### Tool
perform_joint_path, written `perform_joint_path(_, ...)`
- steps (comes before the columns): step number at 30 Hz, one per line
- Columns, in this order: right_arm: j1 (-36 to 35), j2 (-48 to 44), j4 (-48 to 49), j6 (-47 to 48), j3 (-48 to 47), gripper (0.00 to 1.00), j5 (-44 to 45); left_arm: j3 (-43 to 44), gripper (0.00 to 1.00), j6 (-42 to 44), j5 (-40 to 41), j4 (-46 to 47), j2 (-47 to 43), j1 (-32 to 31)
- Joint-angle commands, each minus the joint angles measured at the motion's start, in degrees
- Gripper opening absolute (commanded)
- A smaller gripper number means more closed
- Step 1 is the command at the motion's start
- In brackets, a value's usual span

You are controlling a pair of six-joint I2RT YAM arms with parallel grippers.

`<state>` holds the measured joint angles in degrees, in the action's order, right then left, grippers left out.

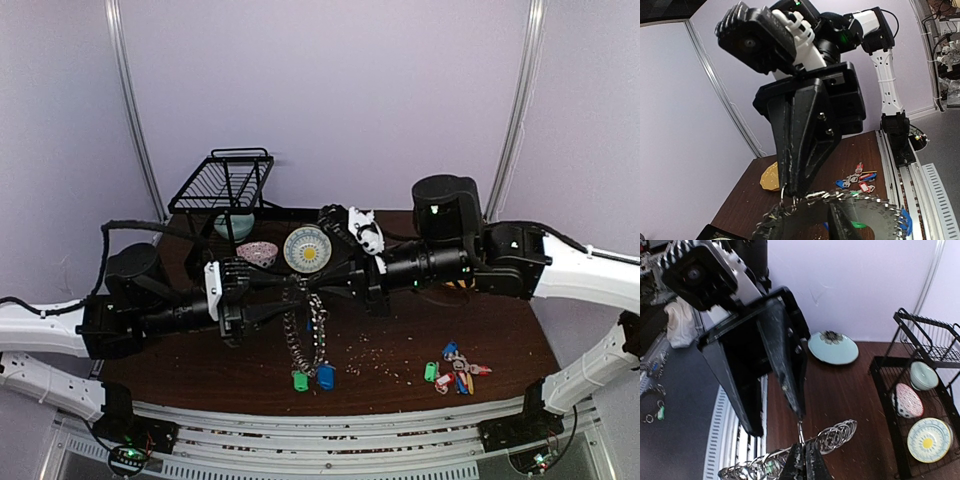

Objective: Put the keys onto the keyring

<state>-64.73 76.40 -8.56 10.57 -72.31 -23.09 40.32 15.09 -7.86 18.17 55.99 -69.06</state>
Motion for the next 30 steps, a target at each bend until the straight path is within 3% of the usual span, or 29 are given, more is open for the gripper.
perform_joint_path(1, -1.62, 0.29, -20.9, 6.08, -9.45, 0.0, 11.45, 5.02, 0.33, 0.45, 1.17, -4.66, 0.19, 0.94)
perform_joint_path(4, -3.21, 2.68, -27.95, 7.56, -14.87, 0.0, 16.23, 7.73, 0.35, 0.74, -0.72, -9.1, 2.7, 1.44)
perform_joint_path(7, -3.9, 4.01, -28.98, 8.48, -16.45, 0.0, 16.86, 9.95, 0.34, 0.19, -1.17, -12.02, 5.59, 1.47)
perform_joint_path(15, -5.09, 4.02, -25.05, 9.45, -15.86, 0.0, 14.12, 9.26, 0.14, -1.22, -1.04, -10.11, 6.39, 1.56)
perform_joint_path(25, -5.69, 4.46, -23.57, 10.08, -15.83, 0.0, 13.71, 9.74, 0.16, -0.9, -0.76, -11.5, 7.76, 1.56)
perform_joint_path(29, -5.73, 4.46, -23.1, 10.05, -15.11, 0.0, 13.58, 8.62, 0.0, -0.73, -1.27, -9.78, 6.92, 1.5)
perform_joint_path(30, -5.71, 4.39, -22.9, 9.86, -14.94, 0.0, 13.63, 8.29, 0.0, -0.66, -1.28, -9.59, 6.93, 1.55)
